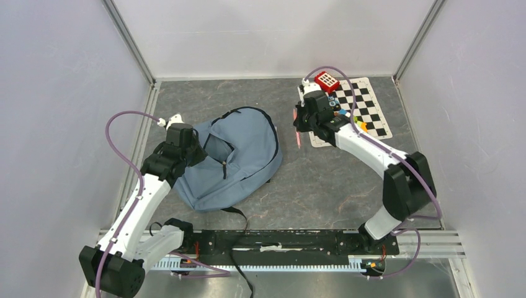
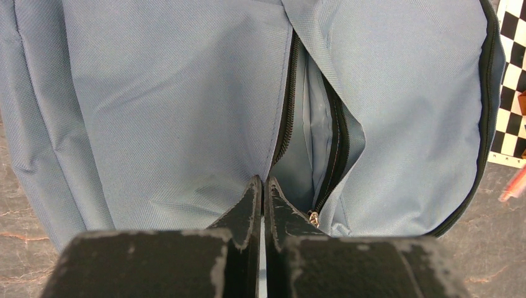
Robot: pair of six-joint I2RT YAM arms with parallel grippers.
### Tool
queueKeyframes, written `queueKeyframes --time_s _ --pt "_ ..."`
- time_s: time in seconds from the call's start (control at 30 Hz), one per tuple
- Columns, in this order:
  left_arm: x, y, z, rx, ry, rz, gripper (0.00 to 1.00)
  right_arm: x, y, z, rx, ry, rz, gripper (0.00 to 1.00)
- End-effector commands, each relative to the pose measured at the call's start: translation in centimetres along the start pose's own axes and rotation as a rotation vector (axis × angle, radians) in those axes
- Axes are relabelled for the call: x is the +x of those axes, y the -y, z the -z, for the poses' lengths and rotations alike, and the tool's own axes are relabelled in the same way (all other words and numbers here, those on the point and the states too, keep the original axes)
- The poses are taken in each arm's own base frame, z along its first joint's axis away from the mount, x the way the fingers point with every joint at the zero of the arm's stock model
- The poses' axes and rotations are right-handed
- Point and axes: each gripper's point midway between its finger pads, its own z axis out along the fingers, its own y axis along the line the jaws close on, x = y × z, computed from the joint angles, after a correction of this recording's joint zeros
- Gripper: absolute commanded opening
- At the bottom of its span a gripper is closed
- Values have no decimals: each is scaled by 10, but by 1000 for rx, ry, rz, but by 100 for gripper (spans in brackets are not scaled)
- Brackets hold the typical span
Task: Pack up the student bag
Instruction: Pick up the stationery from the center of the board, then place the stationery in the student bag.
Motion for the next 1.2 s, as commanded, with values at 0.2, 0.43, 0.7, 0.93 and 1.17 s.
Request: queueKeyframes --time_s 0.2,0.43,0.7,0.93,1.17 --pt "-10 13 -3 40 10 15 2 -59 -100 40 -303 230 -90 0" --pt "-12 14 -3 41 13 2 2 -59 -224 39 -572 203 -45 0" --pt "-13 13 0 41 22 13 2 -58 -304 32 -710 197 -26 0" --pt "-18 18 1 56 30 24 2 -25 -309 8 -698 154 48 0" --pt "-20 22 -1 65 26 19 2 7 -308 -2 -688 55 70 0"
